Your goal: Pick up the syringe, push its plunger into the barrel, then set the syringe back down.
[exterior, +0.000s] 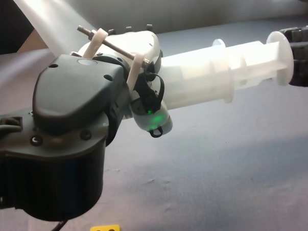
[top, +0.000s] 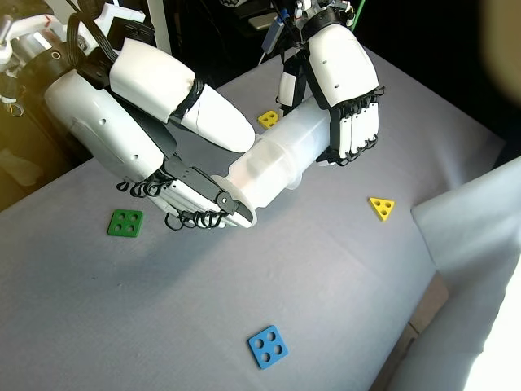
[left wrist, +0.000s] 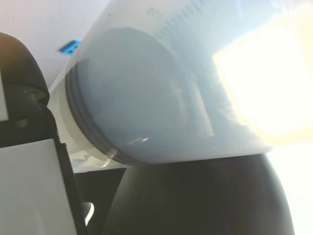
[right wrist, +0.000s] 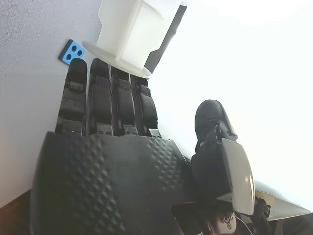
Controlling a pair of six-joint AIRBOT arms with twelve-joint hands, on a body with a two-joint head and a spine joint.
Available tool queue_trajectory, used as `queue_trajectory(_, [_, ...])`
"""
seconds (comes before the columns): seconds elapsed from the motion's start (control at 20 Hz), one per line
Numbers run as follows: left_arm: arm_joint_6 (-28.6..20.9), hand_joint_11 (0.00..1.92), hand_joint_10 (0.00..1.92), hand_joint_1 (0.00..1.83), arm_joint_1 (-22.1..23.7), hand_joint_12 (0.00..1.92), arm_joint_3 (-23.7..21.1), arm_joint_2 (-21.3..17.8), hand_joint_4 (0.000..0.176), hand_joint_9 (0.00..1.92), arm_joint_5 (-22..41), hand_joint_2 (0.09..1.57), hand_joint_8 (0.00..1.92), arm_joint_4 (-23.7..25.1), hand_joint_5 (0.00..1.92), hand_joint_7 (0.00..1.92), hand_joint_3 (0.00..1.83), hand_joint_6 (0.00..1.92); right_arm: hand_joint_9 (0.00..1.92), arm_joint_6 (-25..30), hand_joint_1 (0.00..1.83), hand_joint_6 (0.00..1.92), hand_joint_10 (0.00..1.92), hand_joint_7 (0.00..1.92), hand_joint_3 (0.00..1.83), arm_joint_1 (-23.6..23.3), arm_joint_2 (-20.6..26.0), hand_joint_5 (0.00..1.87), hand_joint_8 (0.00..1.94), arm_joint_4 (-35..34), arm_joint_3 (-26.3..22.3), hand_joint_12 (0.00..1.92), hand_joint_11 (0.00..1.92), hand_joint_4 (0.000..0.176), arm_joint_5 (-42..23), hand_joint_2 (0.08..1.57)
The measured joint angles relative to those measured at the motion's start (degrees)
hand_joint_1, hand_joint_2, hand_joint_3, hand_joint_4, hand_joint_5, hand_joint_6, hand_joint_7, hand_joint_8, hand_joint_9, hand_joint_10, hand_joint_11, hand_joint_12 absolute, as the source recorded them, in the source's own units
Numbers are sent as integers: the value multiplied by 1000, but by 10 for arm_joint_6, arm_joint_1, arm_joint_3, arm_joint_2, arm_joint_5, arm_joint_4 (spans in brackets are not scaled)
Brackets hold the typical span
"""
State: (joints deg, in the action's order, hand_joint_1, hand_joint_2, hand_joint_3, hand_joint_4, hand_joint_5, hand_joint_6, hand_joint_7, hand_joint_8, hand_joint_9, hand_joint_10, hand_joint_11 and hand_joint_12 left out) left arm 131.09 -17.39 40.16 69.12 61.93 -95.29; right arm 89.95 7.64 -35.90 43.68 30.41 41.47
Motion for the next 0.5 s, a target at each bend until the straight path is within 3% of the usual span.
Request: queue_trajectory(0.5, [7,439,1651,1312,0,1361,-3,-1,0,579,20,1295,1658,-12,668,590,1,1330,188,0,0,6,3,261,0,-6,-33,320,4,5,-3,329,0,0,25,1223])
